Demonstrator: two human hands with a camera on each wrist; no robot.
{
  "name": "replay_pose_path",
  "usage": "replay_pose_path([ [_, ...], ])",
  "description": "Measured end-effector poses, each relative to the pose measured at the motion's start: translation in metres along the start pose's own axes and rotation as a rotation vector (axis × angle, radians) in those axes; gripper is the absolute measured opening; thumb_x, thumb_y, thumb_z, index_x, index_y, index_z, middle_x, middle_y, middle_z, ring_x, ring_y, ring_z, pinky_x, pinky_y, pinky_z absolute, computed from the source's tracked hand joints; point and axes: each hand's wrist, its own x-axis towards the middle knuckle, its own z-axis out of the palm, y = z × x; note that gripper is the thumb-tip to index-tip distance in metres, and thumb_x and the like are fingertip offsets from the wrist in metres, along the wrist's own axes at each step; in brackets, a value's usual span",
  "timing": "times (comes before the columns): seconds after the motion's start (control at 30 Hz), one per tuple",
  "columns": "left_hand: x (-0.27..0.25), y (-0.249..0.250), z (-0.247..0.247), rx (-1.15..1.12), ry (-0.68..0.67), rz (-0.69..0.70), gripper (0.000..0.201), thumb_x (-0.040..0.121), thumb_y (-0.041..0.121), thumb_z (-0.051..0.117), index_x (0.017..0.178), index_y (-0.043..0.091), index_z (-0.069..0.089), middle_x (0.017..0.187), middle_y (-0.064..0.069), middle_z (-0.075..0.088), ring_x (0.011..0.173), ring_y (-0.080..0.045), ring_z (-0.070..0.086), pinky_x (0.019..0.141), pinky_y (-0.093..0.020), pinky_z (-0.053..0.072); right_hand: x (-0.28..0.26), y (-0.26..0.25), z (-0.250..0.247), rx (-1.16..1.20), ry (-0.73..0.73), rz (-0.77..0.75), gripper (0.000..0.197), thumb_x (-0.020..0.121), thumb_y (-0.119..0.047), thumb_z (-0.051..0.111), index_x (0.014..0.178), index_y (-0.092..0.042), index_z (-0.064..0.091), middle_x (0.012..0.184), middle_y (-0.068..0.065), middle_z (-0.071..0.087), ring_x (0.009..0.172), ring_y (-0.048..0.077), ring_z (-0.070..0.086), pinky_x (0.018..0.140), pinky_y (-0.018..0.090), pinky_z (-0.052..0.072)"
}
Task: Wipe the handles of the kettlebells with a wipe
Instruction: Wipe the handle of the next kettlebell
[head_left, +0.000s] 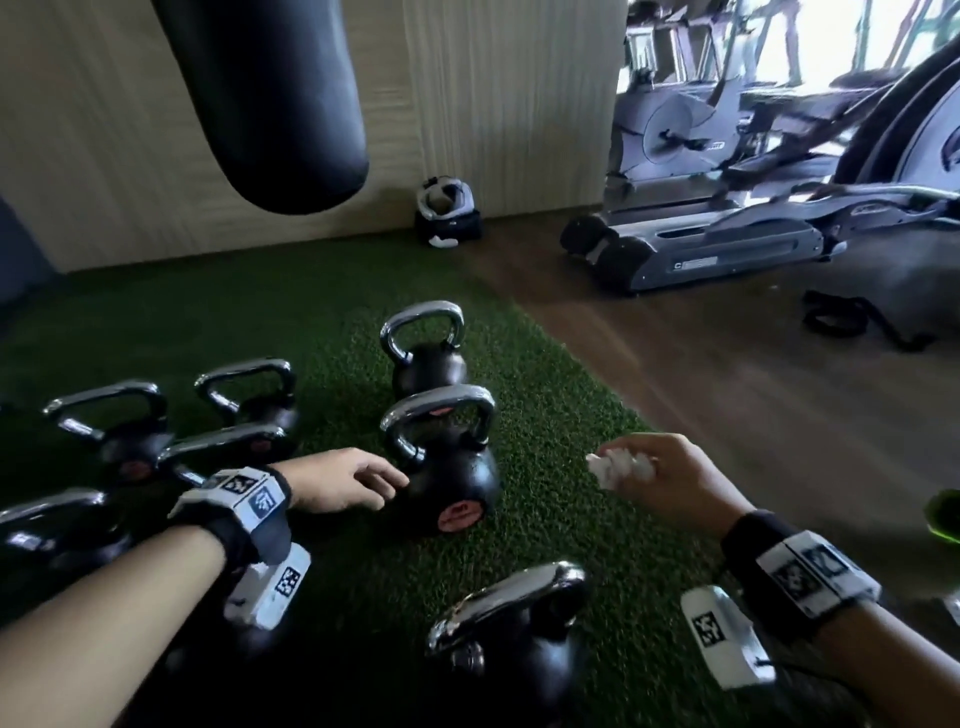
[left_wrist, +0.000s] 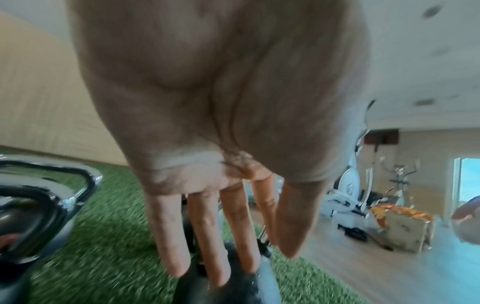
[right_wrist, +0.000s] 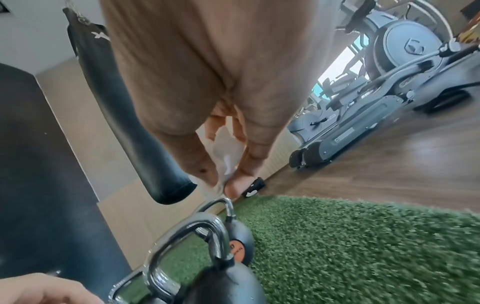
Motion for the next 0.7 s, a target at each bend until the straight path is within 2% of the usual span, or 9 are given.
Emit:
replay_pose_path([
  [0.07, -0.005, 0.010, -0.020, 0.045, -0.022, -0.068, 0.042, 0.098, 0.000, 0.064, 0.137, 0.017, 0.062, 0.130, -0.008, 0.069, 0.103, -0.011, 0.064, 0.066, -0.003, 0.045, 0.015, -0.015, -0.006, 0.094, -0.036, -0.014, 0.024, 0.078, -0.033, 0.088, 0.100, -0.032, 0.079, 0.081, -0.012, 0.075, 0.067, 0.000, 0.065, 0.064, 0.026, 0.052],
  [0.17, -0.013, 0.022, -0.043, 0.121, -0.027, -0.124, 0.040, 0.096, 0.011, 0.068, 0.133, 0.026, 0.066, 0.124, 0.006, 0.072, 0.101, -0.001, 0.065, 0.075, -0.001, 0.046, 0.037, -0.034, -0.006, 0.217, -0.105, -0.042, 0.029, 0.083, -0.050, 0.081, 0.105, -0.031, 0.079, 0.089, -0.006, 0.079, 0.073, 0.009, 0.071, 0.065, 0.028, 0.056],
  [0.27, -0.017, 0.022, -0.047, 0.103, 0.010, -0.129, 0.035, 0.093, 0.020, 0.073, 0.121, 0.041, 0.068, 0.112, 0.019, 0.074, 0.099, 0.007, 0.068, 0.091, -0.011, 0.051, 0.061, -0.044, 0.004, 0.355, -0.095, -0.014, 0.018, 0.098, -0.035, 0.067, 0.100, -0.025, 0.081, 0.093, 0.004, 0.080, 0.080, 0.024, 0.074, 0.072, 0.037, 0.059],
  [0.37, -0.003, 0.002, -0.032, -0.051, 0.143, -0.176, 0.030, 0.089, 0.021, 0.078, 0.115, 0.036, 0.071, 0.102, 0.016, 0.077, 0.098, 0.003, 0.071, 0.096, -0.021, 0.053, 0.087, -0.039, 0.019, 0.319, -0.076, -0.025, 0.016, 0.099, -0.019, 0.068, 0.102, -0.028, 0.081, 0.099, -0.001, 0.078, 0.086, 0.024, 0.077, 0.074, 0.035, 0.062],
  [0.43, 0.017, -0.019, -0.015, -0.215, 0.269, -0.253, 0.042, 0.077, 0.026, 0.086, 0.117, 0.027, 0.070, 0.102, 0.011, 0.077, 0.099, -0.006, 0.072, 0.093, -0.027, 0.054, 0.104, -0.035, 0.027, 0.217, -0.076, -0.055, 0.015, 0.095, -0.027, 0.073, 0.107, -0.029, 0.081, 0.100, -0.007, 0.077, 0.084, 0.015, 0.075, 0.078, 0.035, 0.061],
  [0.53, 0.060, -0.051, 0.015, -0.528, 0.382, -0.376, 0.084, 0.042, 0.049, 0.085, 0.120, 0.026, 0.064, 0.115, 0.002, 0.074, 0.108, -0.018, 0.070, 0.090, -0.034, 0.055, 0.133, -0.041, 0.042, 0.089, -0.074, -0.137, 0.020, 0.089, -0.032, 0.078, 0.109, -0.033, 0.080, 0.105, -0.015, 0.075, 0.090, 0.003, 0.071, 0.079, 0.022, 0.054],
  [0.57, 0.075, -0.058, 0.023, -0.614, 0.391, -0.396, 0.089, 0.043, 0.045, 0.088, 0.126, 0.024, 0.061, 0.123, -0.004, 0.071, 0.113, -0.022, 0.068, 0.094, -0.038, 0.055, 0.143, -0.045, 0.048, 0.059, -0.066, -0.161, 0.023, 0.088, -0.033, 0.078, 0.112, -0.034, 0.079, 0.106, -0.016, 0.075, 0.090, 0.000, 0.070, 0.077, 0.016, 0.052],
  [0.63, 0.103, -0.068, 0.040, -0.729, 0.409, -0.422, 0.089, 0.063, 0.029, 0.096, 0.141, 0.019, 0.054, 0.137, -0.009, 0.064, 0.121, -0.025, 0.063, 0.102, -0.042, 0.052, 0.161, -0.048, 0.066, 0.042, -0.069, -0.208, 0.034, 0.089, -0.034, 0.076, 0.123, -0.031, 0.074, 0.108, -0.014, 0.076, 0.090, -0.002, 0.070, 0.074, 0.009, 0.051],
  [0.7, 0.124, -0.073, 0.054, -0.783, 0.458, -0.410, 0.087, 0.070, 0.029, 0.096, 0.144, 0.024, 0.051, 0.142, -0.005, 0.059, 0.125, -0.018, 0.058, 0.106, -0.037, 0.048, 0.174, -0.051, 0.084, 0.017, -0.062, -0.273, 0.042, 0.091, -0.032, 0.074, 0.132, -0.024, 0.070, 0.112, -0.009, 0.075, 0.092, 0.004, 0.071, 0.079, 0.013, 0.054],
])
